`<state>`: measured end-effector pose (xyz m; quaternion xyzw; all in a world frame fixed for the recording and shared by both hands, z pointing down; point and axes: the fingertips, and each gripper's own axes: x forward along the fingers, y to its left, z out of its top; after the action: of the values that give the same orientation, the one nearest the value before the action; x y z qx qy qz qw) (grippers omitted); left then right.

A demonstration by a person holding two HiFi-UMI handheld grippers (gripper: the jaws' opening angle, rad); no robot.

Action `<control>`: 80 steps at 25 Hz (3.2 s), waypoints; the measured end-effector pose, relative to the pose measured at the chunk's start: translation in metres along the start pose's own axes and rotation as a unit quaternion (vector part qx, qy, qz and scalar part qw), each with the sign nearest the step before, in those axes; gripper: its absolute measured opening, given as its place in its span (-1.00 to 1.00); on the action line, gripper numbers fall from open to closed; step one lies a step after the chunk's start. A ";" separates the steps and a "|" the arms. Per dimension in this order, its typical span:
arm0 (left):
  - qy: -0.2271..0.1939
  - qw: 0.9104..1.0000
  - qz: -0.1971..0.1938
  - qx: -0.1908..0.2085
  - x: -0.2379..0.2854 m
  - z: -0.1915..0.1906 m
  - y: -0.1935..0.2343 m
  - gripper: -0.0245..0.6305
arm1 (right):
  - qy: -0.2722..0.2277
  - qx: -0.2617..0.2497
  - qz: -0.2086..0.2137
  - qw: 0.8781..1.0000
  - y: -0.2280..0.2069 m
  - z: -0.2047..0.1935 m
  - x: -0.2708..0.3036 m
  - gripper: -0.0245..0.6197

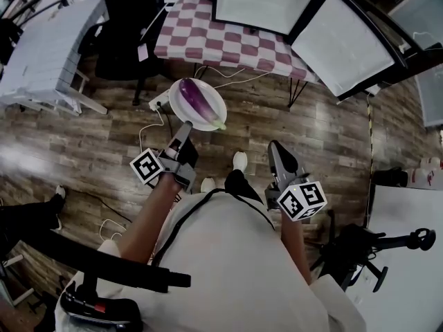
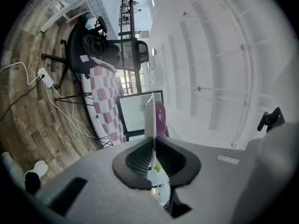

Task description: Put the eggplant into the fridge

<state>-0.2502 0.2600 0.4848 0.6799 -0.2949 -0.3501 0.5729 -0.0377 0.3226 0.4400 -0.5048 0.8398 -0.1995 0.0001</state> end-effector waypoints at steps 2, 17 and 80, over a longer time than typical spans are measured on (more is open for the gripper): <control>0.001 1.000 0.000 0.002 0.010 0.000 0.001 -0.85 | 0.002 0.002 0.001 1.000 -0.009 0.002 0.005 -0.90; -0.015 1.000 0.005 0.012 0.118 0.009 0.010 -0.84 | 0.018 -0.011 0.032 0.999 -0.101 0.052 0.072 -0.90; -0.047 0.998 0.030 0.012 0.345 0.003 0.052 -0.84 | 0.062 -0.010 0.096 0.993 -0.296 0.118 0.187 -0.90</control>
<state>-0.0523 -0.0279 0.4884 0.6602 -0.3459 -0.3612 0.5604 0.1458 0.0030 0.4685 -0.4083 0.8849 -0.2209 -0.0375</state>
